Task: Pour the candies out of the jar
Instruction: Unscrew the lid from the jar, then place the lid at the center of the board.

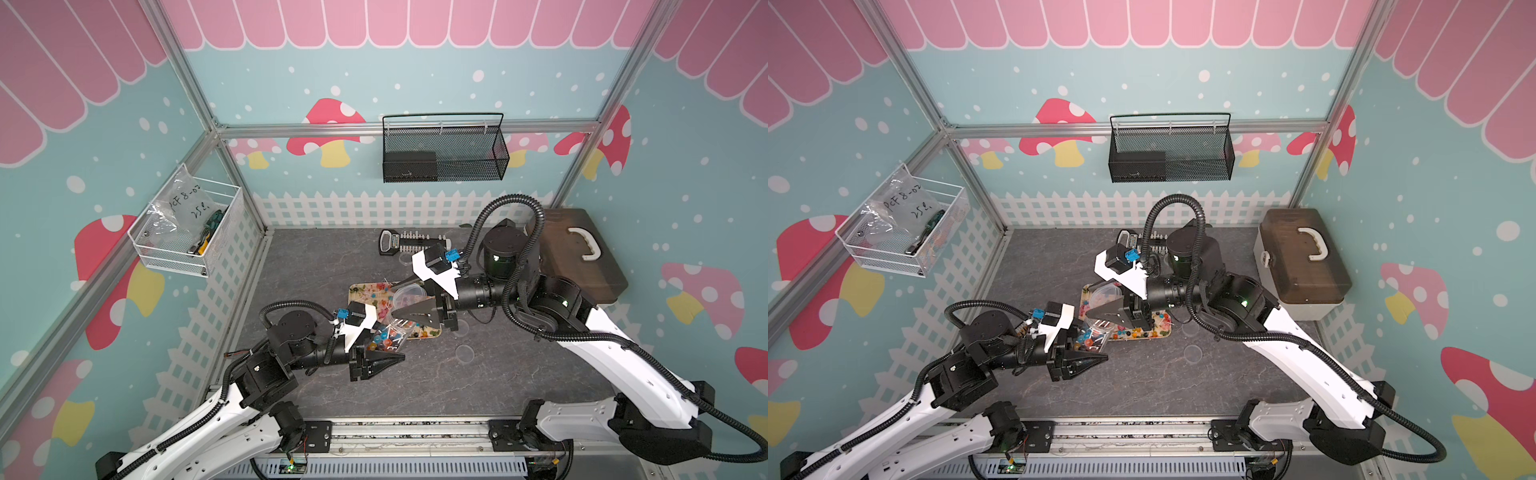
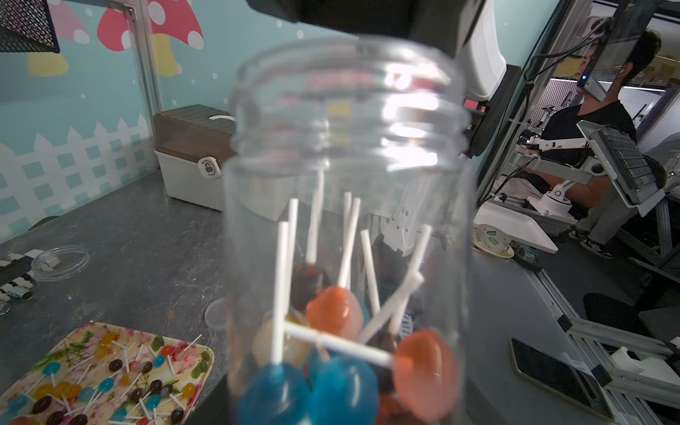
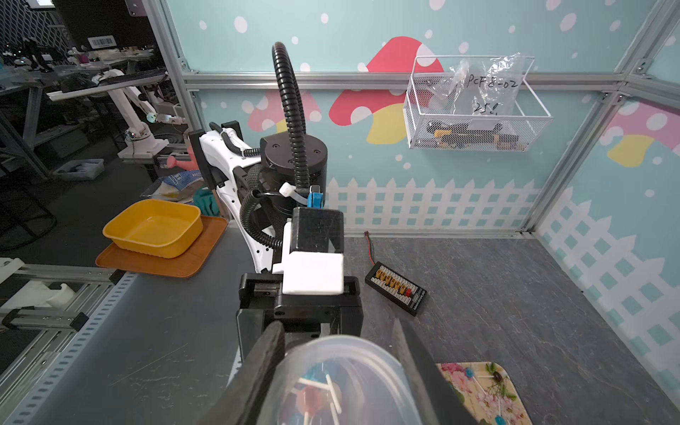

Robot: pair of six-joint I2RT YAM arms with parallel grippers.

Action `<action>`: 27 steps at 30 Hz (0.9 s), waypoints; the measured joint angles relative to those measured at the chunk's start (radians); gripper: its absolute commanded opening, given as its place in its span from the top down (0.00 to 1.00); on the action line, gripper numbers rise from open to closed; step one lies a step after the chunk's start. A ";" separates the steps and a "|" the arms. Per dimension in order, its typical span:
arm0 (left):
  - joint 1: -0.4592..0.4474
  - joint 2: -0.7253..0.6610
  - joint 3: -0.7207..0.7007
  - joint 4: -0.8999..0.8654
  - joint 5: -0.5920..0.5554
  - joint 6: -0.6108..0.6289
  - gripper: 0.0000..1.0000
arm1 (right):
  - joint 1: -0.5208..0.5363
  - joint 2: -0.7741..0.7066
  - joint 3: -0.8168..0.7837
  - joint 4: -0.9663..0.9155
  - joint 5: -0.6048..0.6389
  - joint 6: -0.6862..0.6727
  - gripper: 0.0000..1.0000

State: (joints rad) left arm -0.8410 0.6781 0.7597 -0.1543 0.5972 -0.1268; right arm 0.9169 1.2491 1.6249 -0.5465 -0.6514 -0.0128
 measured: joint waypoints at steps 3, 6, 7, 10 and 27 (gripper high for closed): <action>0.000 -0.024 -0.011 0.001 -0.017 -0.002 0.52 | 0.000 -0.019 -0.011 0.000 0.042 -0.003 0.59; 0.000 -0.052 -0.033 0.001 -0.038 -0.009 0.52 | 0.000 -0.057 -0.039 0.000 0.094 -0.006 0.58; 0.000 -0.061 -0.041 0.000 -0.047 -0.012 0.52 | 0.000 -0.071 -0.051 0.003 0.114 -0.006 0.58; 0.000 -0.094 -0.061 -0.008 -0.077 -0.021 0.52 | 0.000 -0.120 -0.112 0.015 0.182 -0.006 0.58; 0.000 -0.158 -0.068 -0.045 -0.169 -0.027 0.52 | 0.000 -0.325 -0.908 0.319 0.586 0.139 0.59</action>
State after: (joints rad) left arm -0.8410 0.5198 0.6918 -0.1989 0.4282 -0.1539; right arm 0.9165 0.9237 0.7166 -0.2272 -0.0658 0.1261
